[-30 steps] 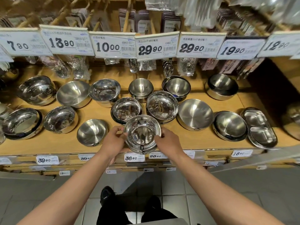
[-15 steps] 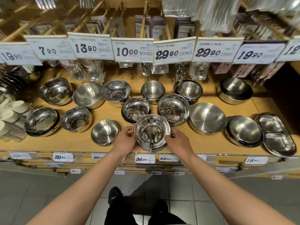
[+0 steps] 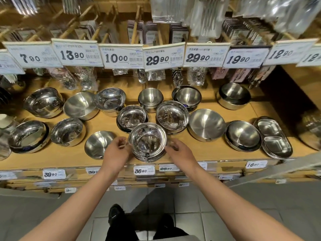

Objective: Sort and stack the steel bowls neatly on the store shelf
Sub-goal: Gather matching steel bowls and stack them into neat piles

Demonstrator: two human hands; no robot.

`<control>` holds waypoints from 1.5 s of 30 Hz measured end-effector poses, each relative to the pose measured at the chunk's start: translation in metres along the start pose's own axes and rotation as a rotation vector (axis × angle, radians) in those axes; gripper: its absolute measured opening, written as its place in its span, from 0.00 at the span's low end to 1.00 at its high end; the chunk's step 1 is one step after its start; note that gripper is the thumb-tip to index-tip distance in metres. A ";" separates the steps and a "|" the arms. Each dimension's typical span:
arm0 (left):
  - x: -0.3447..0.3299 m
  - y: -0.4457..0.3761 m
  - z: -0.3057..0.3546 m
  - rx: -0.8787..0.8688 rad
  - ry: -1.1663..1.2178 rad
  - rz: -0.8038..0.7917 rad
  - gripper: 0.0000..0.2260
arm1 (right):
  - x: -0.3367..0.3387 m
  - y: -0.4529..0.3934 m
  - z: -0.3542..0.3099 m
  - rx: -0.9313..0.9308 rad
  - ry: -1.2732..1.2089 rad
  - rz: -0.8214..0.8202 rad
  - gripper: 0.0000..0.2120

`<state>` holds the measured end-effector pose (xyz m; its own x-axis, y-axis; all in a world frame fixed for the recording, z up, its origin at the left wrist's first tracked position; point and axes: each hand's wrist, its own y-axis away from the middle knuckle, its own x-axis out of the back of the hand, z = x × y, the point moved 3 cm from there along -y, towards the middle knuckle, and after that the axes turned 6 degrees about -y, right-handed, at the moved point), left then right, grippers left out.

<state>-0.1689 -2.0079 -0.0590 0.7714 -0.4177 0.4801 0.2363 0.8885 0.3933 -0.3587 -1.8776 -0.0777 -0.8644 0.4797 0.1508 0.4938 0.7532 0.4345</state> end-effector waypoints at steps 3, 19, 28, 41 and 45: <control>0.012 0.008 0.022 -0.159 -0.184 0.176 0.15 | 0.023 0.004 0.005 -0.031 -0.043 0.128 0.15; -0.135 0.049 0.080 -0.076 0.028 -0.529 0.06 | 0.178 0.080 0.046 -0.168 -0.194 0.616 0.14; -0.235 0.002 0.086 0.178 0.107 -0.320 0.16 | 0.253 0.026 0.072 -0.219 -0.271 0.516 0.14; -0.246 0.034 0.057 0.333 0.218 -0.043 0.05 | 0.267 -0.016 0.075 -0.274 -0.510 0.428 0.02; -0.237 0.042 0.053 0.348 0.280 -0.061 0.03 | 0.267 -0.022 0.067 -0.328 -0.449 0.400 0.05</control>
<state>-0.3730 -1.8818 -0.1152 0.9035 -0.3577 0.2360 0.1108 0.7270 0.6776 -0.5940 -1.7354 -0.1067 -0.4634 0.8861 0.0037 0.6514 0.3378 0.6794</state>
